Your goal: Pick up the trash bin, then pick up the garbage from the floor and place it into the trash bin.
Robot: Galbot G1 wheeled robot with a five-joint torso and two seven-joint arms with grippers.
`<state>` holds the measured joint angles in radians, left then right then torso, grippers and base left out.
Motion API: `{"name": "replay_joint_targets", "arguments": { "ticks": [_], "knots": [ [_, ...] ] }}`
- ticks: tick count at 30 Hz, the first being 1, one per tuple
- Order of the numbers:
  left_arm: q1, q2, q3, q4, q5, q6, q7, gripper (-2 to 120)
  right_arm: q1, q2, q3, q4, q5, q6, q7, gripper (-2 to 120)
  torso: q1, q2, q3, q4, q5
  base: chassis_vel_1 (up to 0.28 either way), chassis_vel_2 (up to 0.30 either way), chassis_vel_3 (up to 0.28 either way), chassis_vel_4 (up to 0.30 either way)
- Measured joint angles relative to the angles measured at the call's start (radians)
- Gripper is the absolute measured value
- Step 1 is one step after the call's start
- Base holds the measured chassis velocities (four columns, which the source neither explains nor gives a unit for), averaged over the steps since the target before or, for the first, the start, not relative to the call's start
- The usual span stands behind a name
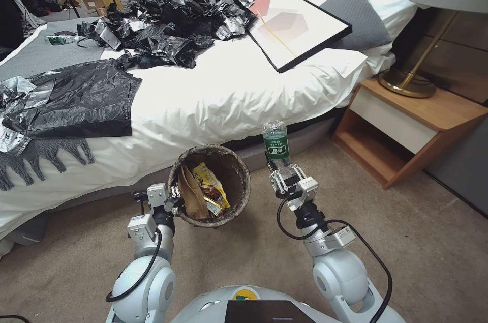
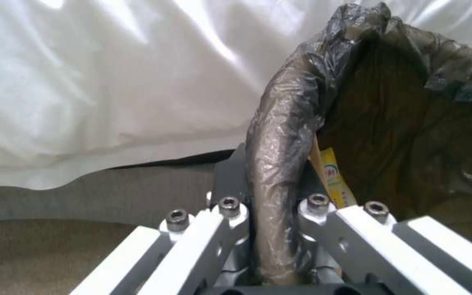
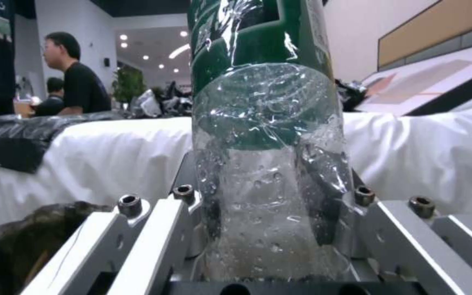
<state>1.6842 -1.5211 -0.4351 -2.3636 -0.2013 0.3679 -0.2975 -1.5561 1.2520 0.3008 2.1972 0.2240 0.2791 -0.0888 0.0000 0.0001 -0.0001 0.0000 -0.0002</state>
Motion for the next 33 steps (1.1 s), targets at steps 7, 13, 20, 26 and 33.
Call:
{"name": "replay_joint_targets", "arguments": {
  "ticks": [7,13,20,26,33],
  "knots": [
    [0.003,-0.001,0.011,0.000,0.006,0.000,0.000,5,0.044,-0.022,-0.037,0.000,-0.006,0.000,-0.048,30,0.000,0.000,0.000,0.0000,0.0002,0.000,0.000,0.000,0.000],
    [0.006,-0.003,0.025,-0.001,0.014,0.000,0.000,5,0.124,-0.071,-0.099,-0.028,0.042,-0.015,-0.122,30,0.000,0.000,0.000,0.0000,0.0002,0.000,0.000,0.000,0.000],
    [0.015,-0.007,0.038,-0.010,0.019,0.004,0.000,5,0.239,-0.104,-0.229,-0.108,0.077,-0.068,-0.132,30,0.000,0.000,0.000,0.0001,0.0002,0.000,0.000,0.000,0.000],
    [0.017,-0.008,0.038,-0.013,0.021,0.005,0.001,5,0.308,-0.083,-0.302,-0.185,0.098,-0.100,-0.112,30,0.000,0.000,0.000,0.0001,0.0001,0.000,0.000,0.000,0.000],
    [0.016,-0.010,0.042,-0.014,0.023,0.006,0.001,5,0.323,-0.061,-0.335,-0.245,0.084,-0.104,-0.105,30,0.000,0.000,0.000,0.0000,0.0001,0.000,0.000,0.000,0.000]
  ]
}}
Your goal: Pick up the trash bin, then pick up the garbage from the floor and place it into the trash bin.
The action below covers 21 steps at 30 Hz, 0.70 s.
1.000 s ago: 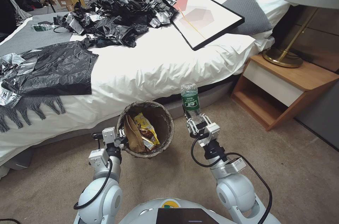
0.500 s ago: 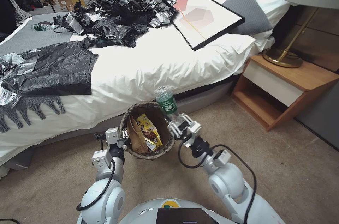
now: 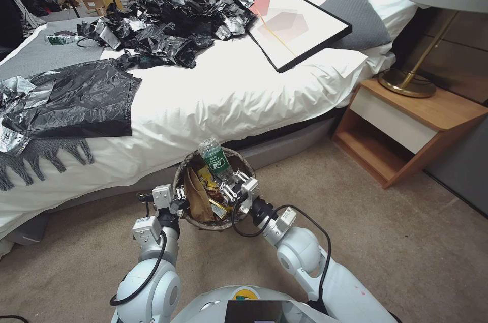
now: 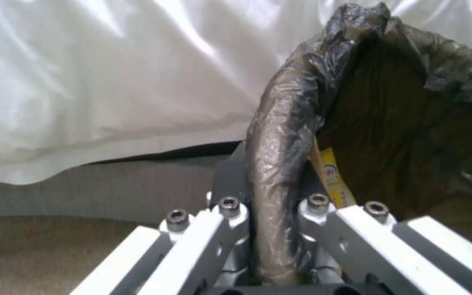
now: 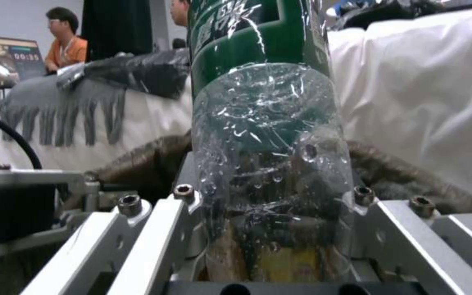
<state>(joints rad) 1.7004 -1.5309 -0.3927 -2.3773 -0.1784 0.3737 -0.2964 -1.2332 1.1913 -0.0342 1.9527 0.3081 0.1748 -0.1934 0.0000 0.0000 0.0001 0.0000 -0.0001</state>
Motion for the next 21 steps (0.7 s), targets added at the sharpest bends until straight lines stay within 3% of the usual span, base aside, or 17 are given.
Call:
{"name": "replay_joint_targets", "arguments": {
  "ticks": [13,21],
  "knots": [
    [0.000,0.000,0.002,-0.002,0.003,0.001,0.001,5,0.004,0.018,-0.006,-0.051,-0.026,-0.003,0.011,30,0.000,0.000,0.000,0.0000,0.0000,0.000,0.000,0.000,0.000],
    [0.000,0.001,0.004,-0.006,-0.002,0.004,0.000,5,0.002,0.022,-0.007,-0.065,-0.042,-0.003,0.012,54,0.000,0.000,0.000,0.0000,0.0000,0.000,0.000,0.000,0.000]
  ]
}}
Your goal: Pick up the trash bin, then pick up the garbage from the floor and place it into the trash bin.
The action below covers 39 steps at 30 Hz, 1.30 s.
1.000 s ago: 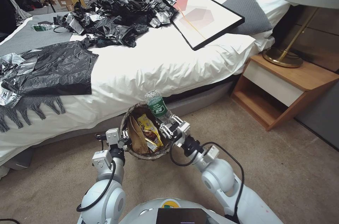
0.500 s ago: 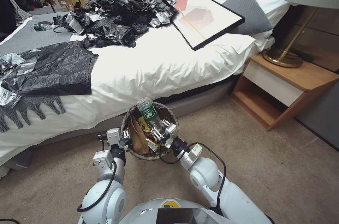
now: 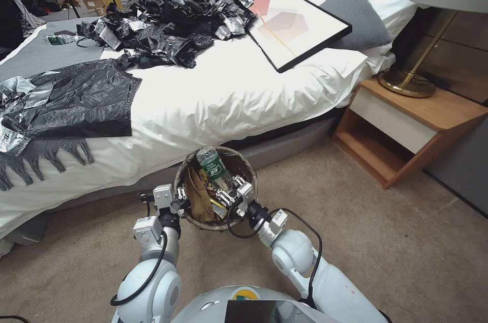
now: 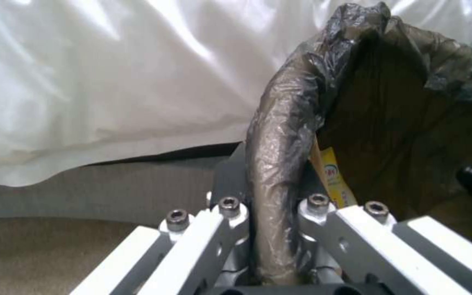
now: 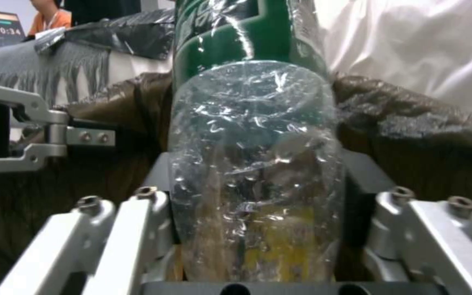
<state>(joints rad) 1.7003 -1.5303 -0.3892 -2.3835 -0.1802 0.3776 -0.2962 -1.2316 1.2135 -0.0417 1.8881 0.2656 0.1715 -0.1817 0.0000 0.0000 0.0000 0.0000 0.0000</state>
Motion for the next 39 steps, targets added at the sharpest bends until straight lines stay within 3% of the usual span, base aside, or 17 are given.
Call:
{"name": "replay_joint_targets", "arguments": {
  "ticks": [1,3,12,30,39],
  "knots": [
    [0.000,0.000,0.000,0.000,-0.001,0.001,-0.001,5,-0.001,0.002,0.000,-0.001,-0.001,0.000,0.000,62,0.000,0.000,0.000,0.0000,0.0001,0.000,0.000,0.000,0.000],
    [-0.001,0.000,-0.001,0.000,-0.002,0.002,-0.001,5,-0.001,0.003,0.000,-0.001,-0.002,0.000,0.000,65,0.000,0.000,0.000,0.0000,0.0001,0.000,0.000,0.000,0.000],
    [0.001,0.001,-0.001,-0.008,-0.020,0.023,-0.010,5,-0.006,0.009,0.000,-0.006,-0.010,0.004,0.000,97,0.000,0.000,0.000,0.0000,0.0001,0.000,0.000,0.000,0.000],
    [0.002,0.000,-0.003,-0.004,-0.018,0.026,-0.012,5,-0.028,0.005,0.040,0.069,-0.026,0.020,-0.003,100,0.000,0.000,0.000,0.0000,0.0001,0.000,0.000,0.000,0.000],
    [0.000,0.002,-0.010,0.008,-0.016,0.024,-0.011,5,-0.122,0.003,0.153,0.309,-0.055,0.037,0.037,100,0.000,0.000,0.000,0.0000,0.0000,0.000,0.000,0.000,0.000]
  ]
}}
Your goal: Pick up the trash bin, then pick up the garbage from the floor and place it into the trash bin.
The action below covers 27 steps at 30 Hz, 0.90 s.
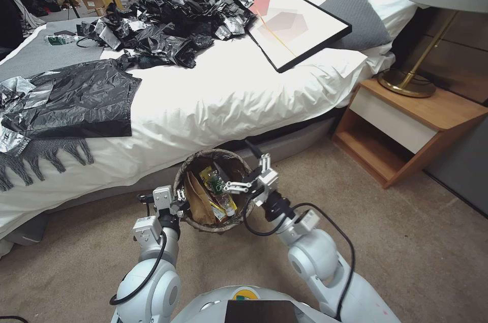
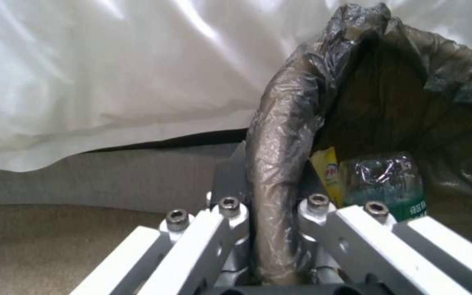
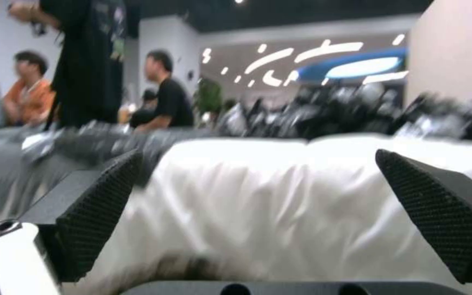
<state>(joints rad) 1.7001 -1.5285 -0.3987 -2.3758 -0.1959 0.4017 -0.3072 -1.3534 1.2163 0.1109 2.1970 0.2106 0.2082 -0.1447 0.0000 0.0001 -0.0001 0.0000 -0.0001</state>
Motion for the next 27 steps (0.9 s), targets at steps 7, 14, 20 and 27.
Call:
{"name": "replay_joint_targets", "arguments": {
  "ticks": [7,14,20,27],
  "knots": [
    [-0.001,0.004,-0.010,0.002,0.000,-0.005,0.001,5,-0.091,0.046,0.078,0.074,-0.104,0.028,0.096,100,0.000,0.000,0.000,0.0000,0.0000,0.000,0.000,0.000,0.000],
    [-0.002,0.009,-0.014,0.005,0.009,-0.023,0.013,5,-0.213,0.138,0.179,0.051,-0.180,0.070,0.221,100,0.000,0.000,0.000,-0.0001,0.0000,0.000,0.000,0.000,0.000],
    [-0.004,0.012,-0.018,0.008,0.014,-0.032,0.018,5,-0.257,0.175,0.214,0.009,-0.195,0.116,0.237,100,0.000,0.000,0.000,-0.0001,0.0000,0.000,0.000,0.000,0.000],
    [-0.005,0.009,-0.019,0.013,0.030,-0.053,0.026,5,-0.258,0.190,0.228,-0.039,-0.214,0.145,0.238,100,0.000,0.000,0.000,0.0000,0.0001,0.000,0.000,0.000,0.000]
  ]
}}
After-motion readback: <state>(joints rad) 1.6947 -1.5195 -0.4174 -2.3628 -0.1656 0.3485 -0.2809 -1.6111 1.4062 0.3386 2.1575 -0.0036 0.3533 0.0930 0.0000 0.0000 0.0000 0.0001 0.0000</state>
